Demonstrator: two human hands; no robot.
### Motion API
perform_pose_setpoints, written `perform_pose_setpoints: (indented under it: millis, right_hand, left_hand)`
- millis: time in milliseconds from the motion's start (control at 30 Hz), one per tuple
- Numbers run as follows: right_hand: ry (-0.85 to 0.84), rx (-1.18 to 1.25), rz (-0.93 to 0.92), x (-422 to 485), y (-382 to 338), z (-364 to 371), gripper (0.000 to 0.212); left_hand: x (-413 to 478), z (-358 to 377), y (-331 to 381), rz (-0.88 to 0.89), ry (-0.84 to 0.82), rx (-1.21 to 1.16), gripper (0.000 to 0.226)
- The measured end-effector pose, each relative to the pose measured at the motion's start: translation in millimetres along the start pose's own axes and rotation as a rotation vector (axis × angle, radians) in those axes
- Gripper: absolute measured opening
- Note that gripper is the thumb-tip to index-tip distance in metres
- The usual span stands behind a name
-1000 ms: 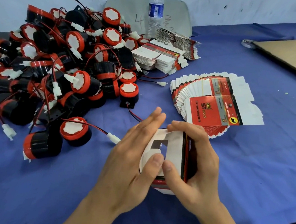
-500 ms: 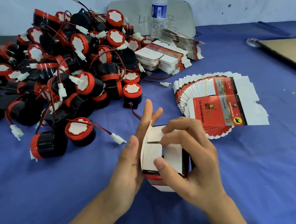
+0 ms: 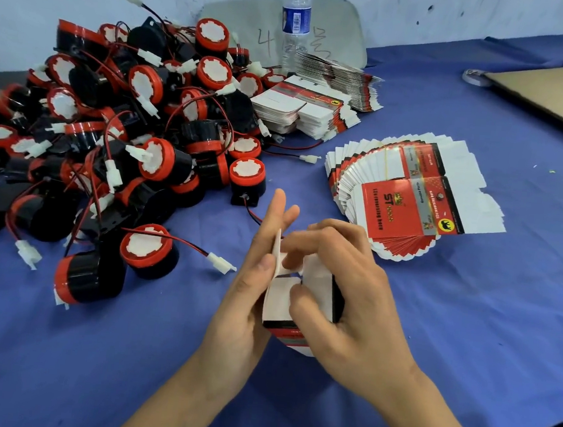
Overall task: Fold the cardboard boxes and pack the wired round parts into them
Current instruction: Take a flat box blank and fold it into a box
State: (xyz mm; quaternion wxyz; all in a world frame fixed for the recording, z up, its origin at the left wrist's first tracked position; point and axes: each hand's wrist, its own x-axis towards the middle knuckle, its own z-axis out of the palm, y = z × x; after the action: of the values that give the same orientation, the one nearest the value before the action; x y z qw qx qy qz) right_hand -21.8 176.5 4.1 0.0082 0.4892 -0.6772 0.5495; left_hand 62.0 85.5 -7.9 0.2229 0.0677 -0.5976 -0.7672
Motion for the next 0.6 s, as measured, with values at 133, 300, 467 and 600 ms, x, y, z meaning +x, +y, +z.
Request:
perform_pose_setpoints:
  millis: [133,300,467,600]
  right_hand:
    - [-0.010,-0.028,-0.010,0,1,1,0.035]
    - [-0.008,0.064,-0.096,-2,5,2,0.050]
    - [0.069,0.178,-0.168,-5,9,3,0.050]
    - [0.148,0.242,-0.158,-4,9,5,0.043]
  left_hand:
    - [0,1,0,-0.006,0.019,-0.003,0.052]
    - [4,1,-2,-0.034,0.033,0.028,0.061]
    - [1,1,-4,-0.024,0.036,0.064,0.065]
    - [2,-1,-6,0.013,0.029,0.080,0.067]
